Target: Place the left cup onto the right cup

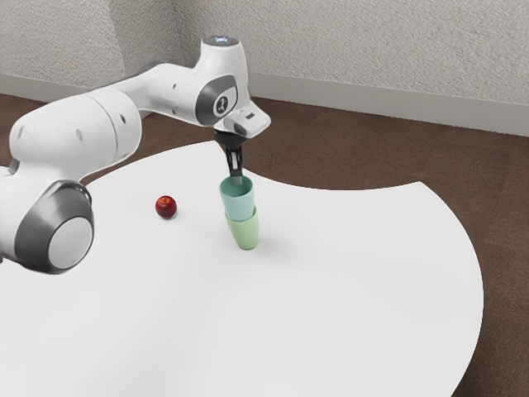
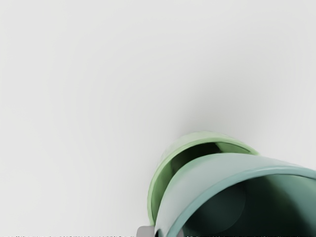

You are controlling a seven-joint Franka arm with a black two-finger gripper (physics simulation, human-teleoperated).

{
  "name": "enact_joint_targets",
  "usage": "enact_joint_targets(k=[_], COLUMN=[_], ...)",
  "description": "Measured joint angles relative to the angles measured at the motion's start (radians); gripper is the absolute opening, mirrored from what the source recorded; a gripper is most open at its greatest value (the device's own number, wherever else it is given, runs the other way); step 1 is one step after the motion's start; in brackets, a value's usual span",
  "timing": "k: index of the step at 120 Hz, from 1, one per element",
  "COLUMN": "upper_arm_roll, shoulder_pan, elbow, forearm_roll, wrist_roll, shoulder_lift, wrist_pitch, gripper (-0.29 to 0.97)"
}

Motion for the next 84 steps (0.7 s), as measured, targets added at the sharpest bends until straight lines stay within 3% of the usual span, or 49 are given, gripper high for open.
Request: enact_joint_targets(k=[22, 36, 65, 84], upper_arm_roll=[0.006, 0.006, 0.013, 0.015], shoulder_pan=[0.000, 0.000, -0.011, -0.024], elbow=[0.009, 0.010, -0.032, -0.143], forearm_roll=[-0.007, -0.008, -0.005, 0.004], wrist_roll=[0.031, 0.048, 0.071, 0.072], shoulder_lift=[0.009, 0.007, -0.069, -0.203], wrist_pitch=[-0.003, -0.005, -0.033, -0.075], gripper=[0.28, 0.45, 0.61, 0.64])
